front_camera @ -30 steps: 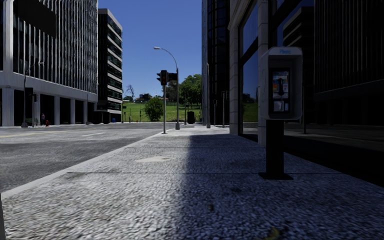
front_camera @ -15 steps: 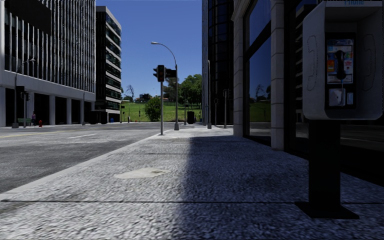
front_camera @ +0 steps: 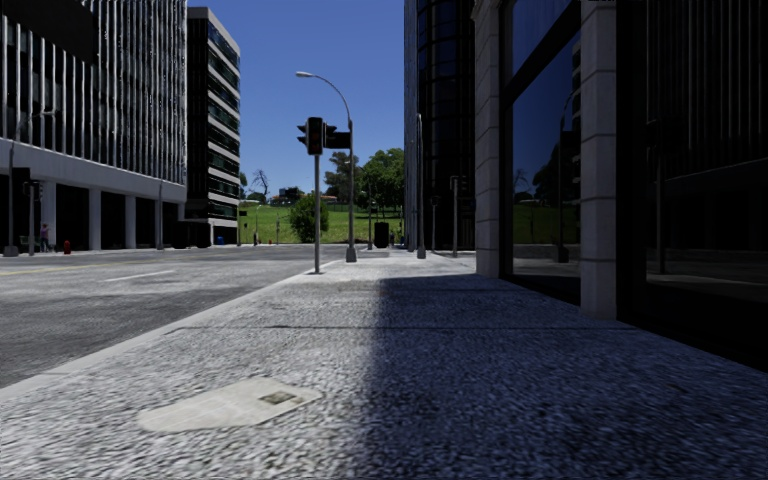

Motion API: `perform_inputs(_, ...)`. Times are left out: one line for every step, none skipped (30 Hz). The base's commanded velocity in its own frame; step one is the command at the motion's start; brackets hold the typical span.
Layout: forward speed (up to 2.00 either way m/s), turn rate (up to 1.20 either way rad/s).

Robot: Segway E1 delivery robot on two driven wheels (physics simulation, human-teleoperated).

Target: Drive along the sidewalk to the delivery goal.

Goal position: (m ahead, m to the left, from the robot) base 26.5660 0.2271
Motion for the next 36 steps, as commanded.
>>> perform_inputs(2.0,0.0)
perform_inputs(2.0,0.0)
perform_inputs(2.0,0.0)
perform_inputs(2.0,0.0)
perform_inputs(2.0,0.0)
perform_inputs(2.0,0.0)
perform_inputs(2.0,0.0)
perform_inputs(2.0,0.0)
perform_inputs(2.0,0.0)
perform_inputs(2.0,0.0)
perform_inputs(2.0,0.0)
perform_inputs(2.0,0.0)
perform_inputs(2.0,0.0)
perform_inputs(2.0,0.0)
perform_inputs(2.0,0.0)
perform_inputs(2.0,0.0)
perform_inputs(2.0,0.0)
perform_inputs(2.0,0.0)
perform_inputs(2.0,0.0)
perform_inputs(2.0,0.0)
perform_inputs(2.0,0.0)
perform_inputs(2.0,0.0)
perform_inputs(2.0,0.0)
perform_inputs(2.0,0.0)
perform_inputs(2.0,0.0)
perform_inputs(2.0,0.0)
perform_inputs(2.0,0.0)
perform_inputs(2.0,0.0)
perform_inputs(2.0,0.0)
perform_inputs(2.0,0.0)
perform_inputs(2.0,0.0)
perform_inputs(2.0,0.0)
perform_inputs(2.0,0.0)
perform_inputs(2.0,0.0)
perform_inputs(2.0,0.0)
perform_inputs(2.0,0.0)
